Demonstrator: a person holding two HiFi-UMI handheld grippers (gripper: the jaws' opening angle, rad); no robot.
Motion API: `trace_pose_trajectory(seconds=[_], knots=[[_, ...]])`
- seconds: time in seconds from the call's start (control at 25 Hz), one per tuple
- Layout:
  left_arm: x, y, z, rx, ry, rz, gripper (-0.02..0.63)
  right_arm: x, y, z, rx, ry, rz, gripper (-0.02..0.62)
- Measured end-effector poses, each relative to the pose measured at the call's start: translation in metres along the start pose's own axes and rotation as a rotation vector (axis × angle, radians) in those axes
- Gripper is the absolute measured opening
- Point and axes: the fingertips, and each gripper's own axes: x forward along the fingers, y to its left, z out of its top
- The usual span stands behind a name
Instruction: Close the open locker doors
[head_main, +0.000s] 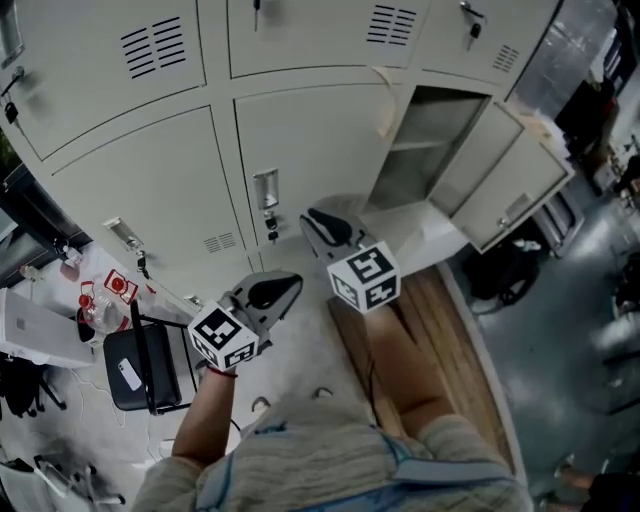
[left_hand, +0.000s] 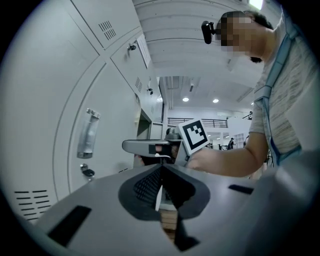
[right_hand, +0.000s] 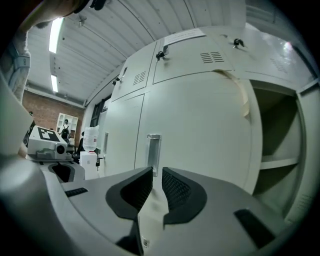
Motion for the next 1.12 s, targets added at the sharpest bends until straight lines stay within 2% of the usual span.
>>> trace_pose_trajectory(seconds=[0.28,0.56,0.84,1.12], knots=[[0.080,-0.038,0.005,0.027,0.001,-0.126,0.003,-0.092,-0.063,-0.017,0.059,-0.002,-0.097,0.060],[0.166,-0.081,0.012,0.059,-0.002,-0.243,0.003,-0.194,-0.142,-0.038,0.097,0.001,-0.243,0.061],[0.239,-0.112,0.020,0.072,0.002,-0.317,0.003,-0.288,-0.222,-0.061,0.127,-0.005,-0.384,0.061],[0.296,-0.127,0.021,0.070,0.014,-0.356,0.003,-0.345,-0.291,-0.084,0.135,0.017,-0.488,0.062]])
